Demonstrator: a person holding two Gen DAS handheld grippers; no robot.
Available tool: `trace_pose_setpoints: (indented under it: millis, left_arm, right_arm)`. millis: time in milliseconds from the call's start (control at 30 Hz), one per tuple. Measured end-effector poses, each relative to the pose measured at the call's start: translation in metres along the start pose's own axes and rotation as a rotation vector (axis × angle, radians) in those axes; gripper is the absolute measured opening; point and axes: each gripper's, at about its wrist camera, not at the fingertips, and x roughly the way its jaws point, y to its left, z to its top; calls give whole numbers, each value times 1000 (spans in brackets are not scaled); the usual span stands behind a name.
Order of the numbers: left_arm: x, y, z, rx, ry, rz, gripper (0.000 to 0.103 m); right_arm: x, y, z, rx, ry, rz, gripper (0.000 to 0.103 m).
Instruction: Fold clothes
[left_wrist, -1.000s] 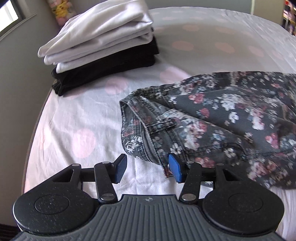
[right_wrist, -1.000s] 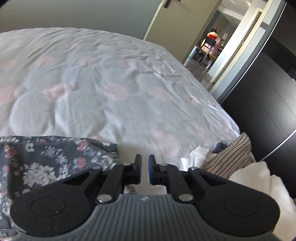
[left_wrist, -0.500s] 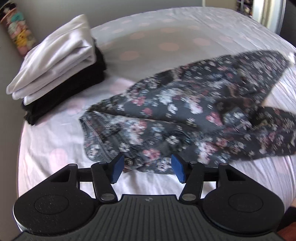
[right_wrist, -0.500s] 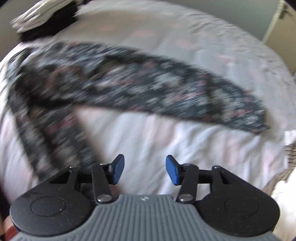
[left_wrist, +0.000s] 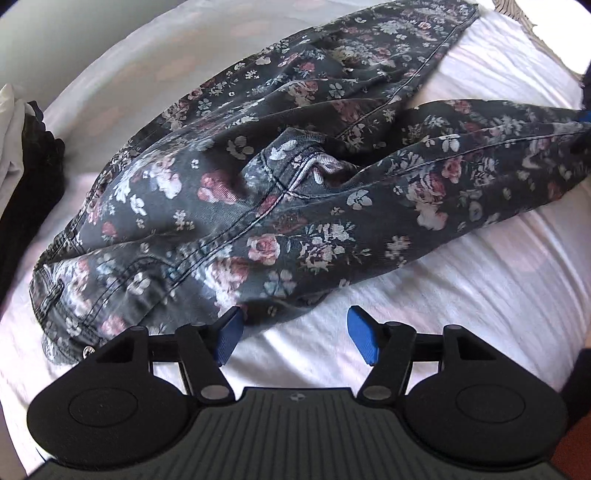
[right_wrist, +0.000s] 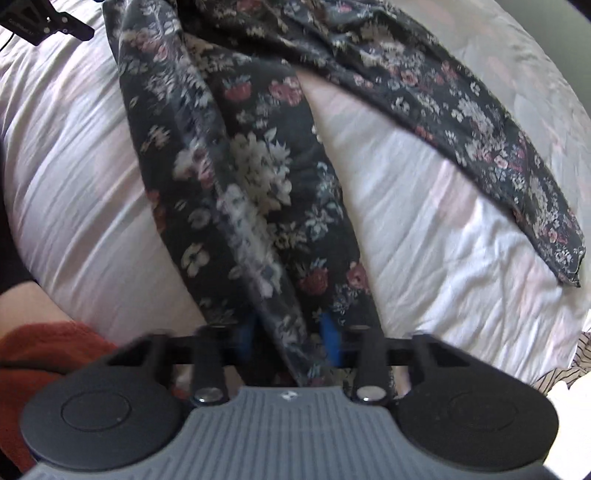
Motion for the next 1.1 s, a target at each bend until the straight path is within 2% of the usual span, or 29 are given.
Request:
trace_pose_setpoints:
  millis: [33, 133, 200, 333, 400, 500, 667, 733, 767, 833, 867, 900, 1000, 1100]
  left_arm:
    - [5, -1, 3, -9, 0, 8, 67]
    - [8, 6, 15, -70, -35, 47, 40]
    - [7, 15, 25, -112, -58, 50, 35]
    - [6, 22, 49, -156, -103, 87, 30]
    - [8, 26, 60, -256, -112, 112, 30]
    - [14, 21, 67, -379, -106, 163, 30]
    - [30, -5, 51, -411, -120, 250, 30]
    - [35, -10, 43, -385, -121, 268, 31]
    - [34, -14, 41, -359, -118, 281, 31]
    - [32, -21, 37, -306, -111, 308, 32]
    - [29, -24, 37, -286, -102, 310, 33]
    - [26, -26, 35, -263, -92, 302, 39]
    - [20, -33, 29, -197, -64, 296, 59]
    - [25, -41, 23, -136, -24, 337, 59]
  right_arm:
    - [1, -4, -1, 12, 3, 14, 7]
    - [-10, -22, 5, 64, -35, 21, 4]
    - [-22, -42, 14, 84, -75, -3, 3]
    - [-40, -96, 43, 164, -169, -48, 3]
    - [-41, -117, 60, 197, -221, -90, 3]
    - [-22, -135, 86, 231, -218, -117, 3]
    - [17, -137, 96, 247, -161, -116, 5]
    - [17, -134, 94, 256, -160, -136, 11]
    - [13, -134, 92, 263, -165, -146, 17]
    - [-4, -134, 83, 289, -196, -173, 36]
    - [-14, -134, 78, 303, -213, -187, 40]
    - [-24, -133, 70, 321, -225, -196, 46]
    - [-53, -127, 45, 345, -215, -197, 53]
    - [-61, -115, 16, 338, -121, -204, 64]
